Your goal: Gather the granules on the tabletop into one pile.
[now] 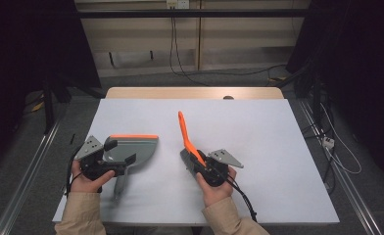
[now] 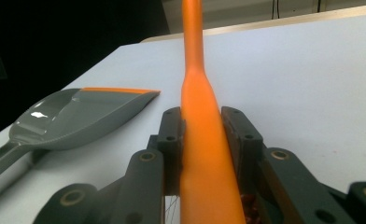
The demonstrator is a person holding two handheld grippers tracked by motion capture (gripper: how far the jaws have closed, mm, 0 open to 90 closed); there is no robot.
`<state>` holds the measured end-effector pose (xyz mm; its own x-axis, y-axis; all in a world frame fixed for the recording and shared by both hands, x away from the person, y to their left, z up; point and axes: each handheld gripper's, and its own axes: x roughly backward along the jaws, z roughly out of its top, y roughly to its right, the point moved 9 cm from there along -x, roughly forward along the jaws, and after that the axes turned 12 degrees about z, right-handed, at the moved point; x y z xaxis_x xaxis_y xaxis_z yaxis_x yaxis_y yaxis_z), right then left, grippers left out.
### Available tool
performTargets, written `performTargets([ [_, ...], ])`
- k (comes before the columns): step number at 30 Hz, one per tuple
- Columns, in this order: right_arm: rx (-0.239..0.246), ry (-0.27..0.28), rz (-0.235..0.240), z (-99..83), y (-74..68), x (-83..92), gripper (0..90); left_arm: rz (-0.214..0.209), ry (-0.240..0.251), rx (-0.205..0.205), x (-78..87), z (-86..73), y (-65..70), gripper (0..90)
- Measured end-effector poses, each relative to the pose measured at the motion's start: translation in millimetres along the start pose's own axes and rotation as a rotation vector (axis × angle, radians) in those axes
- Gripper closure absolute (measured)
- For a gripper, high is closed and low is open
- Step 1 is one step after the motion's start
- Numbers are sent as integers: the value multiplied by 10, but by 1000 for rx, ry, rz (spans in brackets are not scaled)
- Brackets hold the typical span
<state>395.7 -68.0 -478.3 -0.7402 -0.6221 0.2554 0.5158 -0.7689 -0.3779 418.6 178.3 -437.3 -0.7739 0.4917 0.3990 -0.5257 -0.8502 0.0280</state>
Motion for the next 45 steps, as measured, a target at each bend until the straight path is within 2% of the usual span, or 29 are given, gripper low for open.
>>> performTargets([
  [4,-9,17,36,88,-30,58,709,3,-7,-7,4,-1,4,82],
  [8,14,35,71,242,-16,147,709,11,-41,-25,33,-50,25,76],
  [10,46,40,90,323,21,207,709,12,-54,-30,50,-87,35,76],
  [15,139,22,98,443,207,362,709,26,-73,-33,90,-171,42,76],
  [20,174,2,100,454,444,513,710,46,-101,-35,134,-263,47,76],
  [22,174,-5,104,443,532,562,709,50,-114,-38,150,-302,47,75],
  [26,194,-13,117,447,623,635,710,68,-127,-11,172,-357,51,68],
  [28,215,-17,112,459,661,666,710,80,-138,-14,178,-381,55,68],
  [35,213,-12,105,472,759,740,709,148,-170,-9,219,-472,29,74],
  [36,215,-10,107,475,768,750,709,155,-178,-2,223,-495,30,75],
  [40,212,-2,101,478,791,782,709,176,-213,-13,227,-580,30,79],
  [45,214,-3,91,472,805,798,709,211,-230,-4,243,-621,-8,80],
])
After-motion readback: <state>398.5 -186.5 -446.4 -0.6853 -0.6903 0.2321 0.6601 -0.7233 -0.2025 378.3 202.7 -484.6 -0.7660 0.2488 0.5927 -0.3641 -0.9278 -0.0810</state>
